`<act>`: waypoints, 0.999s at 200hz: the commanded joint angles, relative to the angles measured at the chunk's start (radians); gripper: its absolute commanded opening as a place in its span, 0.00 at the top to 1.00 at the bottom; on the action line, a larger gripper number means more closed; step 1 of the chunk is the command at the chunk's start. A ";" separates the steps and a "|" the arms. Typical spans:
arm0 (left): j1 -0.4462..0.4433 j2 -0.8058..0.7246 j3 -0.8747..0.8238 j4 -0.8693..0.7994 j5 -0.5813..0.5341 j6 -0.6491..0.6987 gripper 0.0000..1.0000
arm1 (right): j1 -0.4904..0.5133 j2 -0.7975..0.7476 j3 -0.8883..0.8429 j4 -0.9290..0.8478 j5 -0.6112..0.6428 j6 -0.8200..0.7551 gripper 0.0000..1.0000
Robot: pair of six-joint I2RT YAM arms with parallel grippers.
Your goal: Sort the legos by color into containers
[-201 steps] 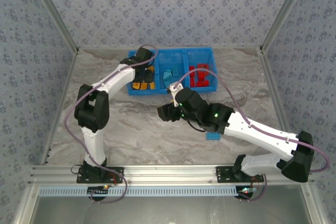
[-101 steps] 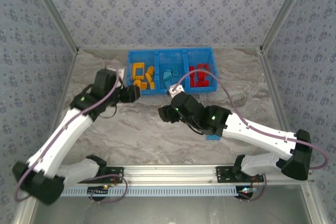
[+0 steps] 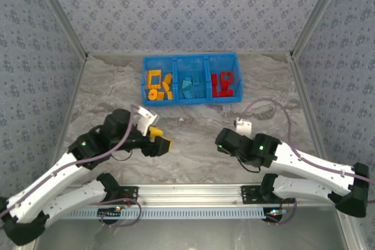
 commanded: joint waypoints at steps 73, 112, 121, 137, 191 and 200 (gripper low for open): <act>-0.447 0.183 0.101 0.151 -0.471 0.131 0.27 | -0.239 -0.041 -0.208 0.110 -0.154 0.779 0.26; -0.460 0.187 0.085 0.165 -0.561 0.127 0.26 | -0.348 0.018 -0.232 0.172 -0.250 0.837 0.25; -0.461 0.191 0.085 0.167 -0.560 0.124 0.26 | -0.362 0.026 -0.241 0.197 -0.258 0.840 0.25; -0.460 0.199 0.091 0.169 -0.562 0.124 0.26 | -0.390 0.044 -0.254 0.236 -0.277 0.842 0.25; -0.463 0.192 0.098 0.175 -0.568 0.120 0.26 | -0.459 0.152 -0.256 0.318 -0.337 0.849 0.28; -0.464 0.185 0.096 0.173 -0.576 0.121 0.26 | -0.471 0.177 -0.255 0.336 -0.351 0.847 0.29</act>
